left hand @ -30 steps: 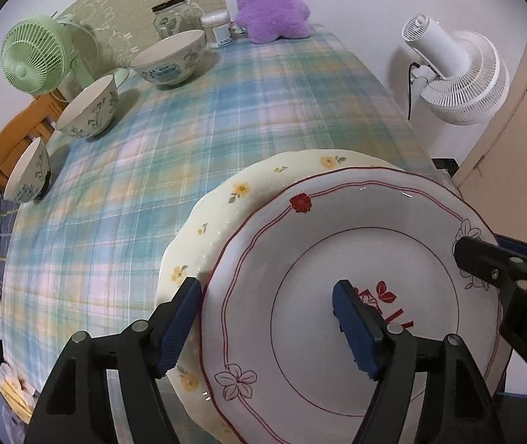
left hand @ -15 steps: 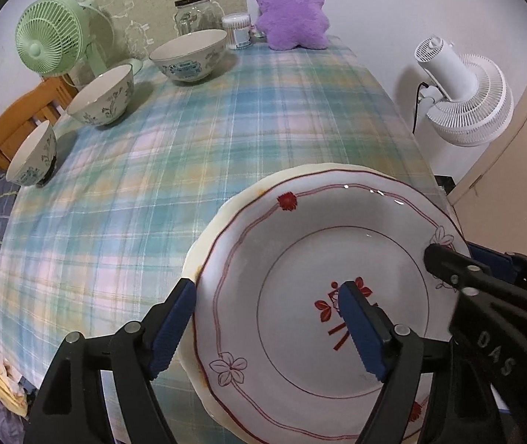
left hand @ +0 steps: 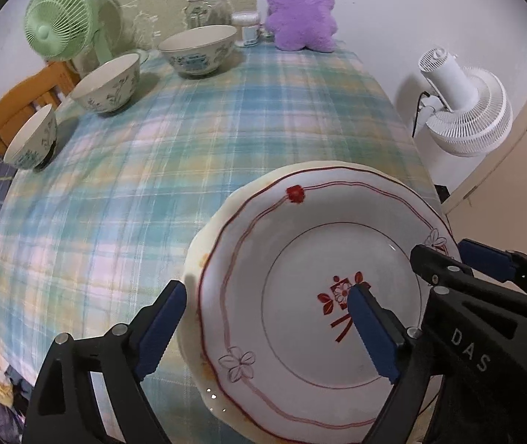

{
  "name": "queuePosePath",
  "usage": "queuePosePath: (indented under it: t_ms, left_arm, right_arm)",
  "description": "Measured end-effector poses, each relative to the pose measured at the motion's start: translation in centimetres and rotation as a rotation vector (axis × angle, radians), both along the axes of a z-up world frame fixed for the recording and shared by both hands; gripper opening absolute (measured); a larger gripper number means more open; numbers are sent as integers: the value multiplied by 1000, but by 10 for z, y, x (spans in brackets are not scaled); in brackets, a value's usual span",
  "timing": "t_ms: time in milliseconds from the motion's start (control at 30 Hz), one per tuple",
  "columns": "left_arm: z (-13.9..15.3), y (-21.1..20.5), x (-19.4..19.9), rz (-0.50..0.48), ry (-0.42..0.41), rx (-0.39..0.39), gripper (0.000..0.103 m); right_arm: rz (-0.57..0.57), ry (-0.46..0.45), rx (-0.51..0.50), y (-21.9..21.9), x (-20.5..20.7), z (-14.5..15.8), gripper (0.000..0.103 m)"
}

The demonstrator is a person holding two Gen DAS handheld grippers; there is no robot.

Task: Organize plates and bowls
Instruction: 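Lower the red-rimmed plate with both tools onto the yellow-flower plate stack, then open both tools and pull them back from the plate stack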

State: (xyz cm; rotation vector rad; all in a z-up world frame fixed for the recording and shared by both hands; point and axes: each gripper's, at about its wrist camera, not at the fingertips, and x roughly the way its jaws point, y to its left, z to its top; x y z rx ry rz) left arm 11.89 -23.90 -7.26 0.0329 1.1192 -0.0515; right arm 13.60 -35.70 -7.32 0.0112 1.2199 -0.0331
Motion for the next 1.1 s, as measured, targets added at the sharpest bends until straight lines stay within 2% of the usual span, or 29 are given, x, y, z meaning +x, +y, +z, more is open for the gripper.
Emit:
queuePosePath:
  t_ms: [67, 300, 433, 700, 1100]
  left_arm:
    - [3, 4, -2, 4, -6, -9, 90]
    - [23, 17, -6, 18, -49, -27, 90]
    - [31, 29, -6, 21, -80, -43, 90]
    - [37, 79, 0, 18, -109, -71, 88]
    - [53, 183, 24, -62, -114, -62, 86]
  right_arm:
    - [2, -8, -3, 0, -1, 2, 55]
    - [15, -42, 17, 6, -7, 20, 65]
    - [2, -88, -5, 16, -9, 36, 65]
    - [2, -139, -4, 55, -7, 52, 65]
    - [-90, -172, -5, 159, 5, 70, 65]
